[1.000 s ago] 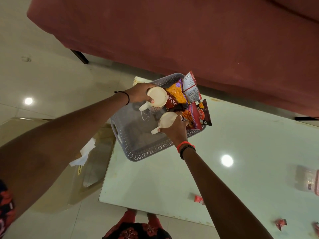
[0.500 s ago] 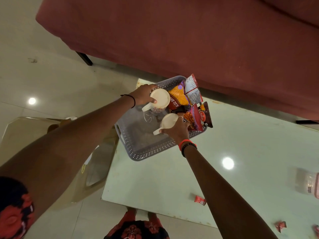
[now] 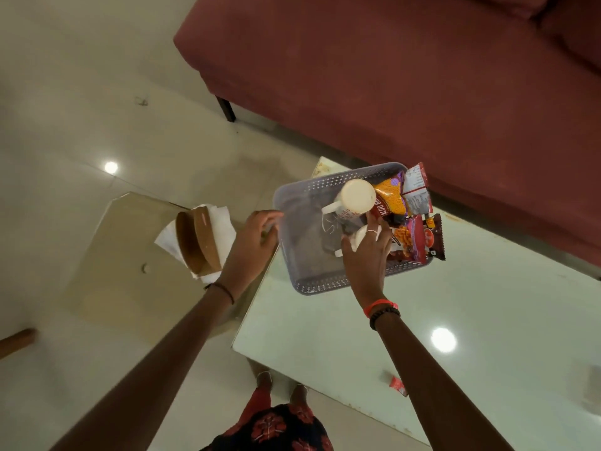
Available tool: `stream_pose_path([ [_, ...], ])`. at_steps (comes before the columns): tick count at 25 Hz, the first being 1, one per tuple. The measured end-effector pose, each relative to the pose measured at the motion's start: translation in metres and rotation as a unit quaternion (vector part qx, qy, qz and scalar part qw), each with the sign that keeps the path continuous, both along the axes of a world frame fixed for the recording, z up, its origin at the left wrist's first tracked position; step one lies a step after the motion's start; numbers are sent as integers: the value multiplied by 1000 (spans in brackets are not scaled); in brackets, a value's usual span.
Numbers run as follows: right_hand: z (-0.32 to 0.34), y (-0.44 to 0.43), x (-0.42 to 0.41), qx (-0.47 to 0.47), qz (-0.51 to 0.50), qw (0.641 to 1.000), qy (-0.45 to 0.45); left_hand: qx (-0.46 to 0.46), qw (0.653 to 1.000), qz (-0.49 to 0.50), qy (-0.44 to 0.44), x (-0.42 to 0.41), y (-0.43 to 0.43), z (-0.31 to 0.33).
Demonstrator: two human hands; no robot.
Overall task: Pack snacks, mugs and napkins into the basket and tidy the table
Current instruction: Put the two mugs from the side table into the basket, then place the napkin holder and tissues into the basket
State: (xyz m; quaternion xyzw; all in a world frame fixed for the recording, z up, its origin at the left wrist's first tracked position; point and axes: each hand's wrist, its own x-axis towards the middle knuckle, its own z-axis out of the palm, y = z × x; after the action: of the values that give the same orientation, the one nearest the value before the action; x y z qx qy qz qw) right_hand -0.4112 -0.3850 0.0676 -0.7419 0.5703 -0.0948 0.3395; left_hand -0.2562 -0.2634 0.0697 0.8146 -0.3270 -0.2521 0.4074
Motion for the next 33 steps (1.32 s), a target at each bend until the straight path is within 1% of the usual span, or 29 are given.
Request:
stream_pose_path([
  [2, 3, 23, 22, -3, 43, 998, -37, 3, 996, 86, -29, 14, 38, 3],
  [3, 2, 36, 35, 19, 71, 996, -44, 7, 990, 135, -29, 22, 55, 3],
  [5, -3, 64, 64, 92, 119, 987, -48, 25, 975, 223, -2, 36, 85, -2],
  [7, -11, 90, 90, 170, 145, 974, -34, 73, 964, 255, 24, 48, 107, -14],
  [9, -16, 112, 113, 234, 167, 958, -20, 131, 962, 235, 38, 56, 123, -27],
  [11, -20, 130, 136, 262, 203, 943, -9, 162, 962, 214, 50, 64, 134, -37],
  [13, -22, 139, 155, 261, 229, 938, 14, 168, 962, 206, 69, 71, 139, -44],
  [16, -26, 146, 174, 271, 227, 935, 34, 180, 961, 186, 98, 81, 142, -53],
  [19, -28, 148, 181, 266, 245, 931, 42, 184, 967, 159, 78, 84, 139, -55],
  [22, -26, 148, 182, 240, 262, 934, 36, 168, 969, 170, 67, 85, 132, -47],
  [24, -19, 145, 177, 237, 243, 940, 14, 148, 970, 178, 69, 81, 127, -36],
  [27, -3, 133, 162, 254, 196, 946, -50, 109, 974, 183, 77, 68, 111, -17],
  [33, 25, 91, 110, 170, 96, 977, -90, 46, 981, 143, 120, 23, 54, 8],
])
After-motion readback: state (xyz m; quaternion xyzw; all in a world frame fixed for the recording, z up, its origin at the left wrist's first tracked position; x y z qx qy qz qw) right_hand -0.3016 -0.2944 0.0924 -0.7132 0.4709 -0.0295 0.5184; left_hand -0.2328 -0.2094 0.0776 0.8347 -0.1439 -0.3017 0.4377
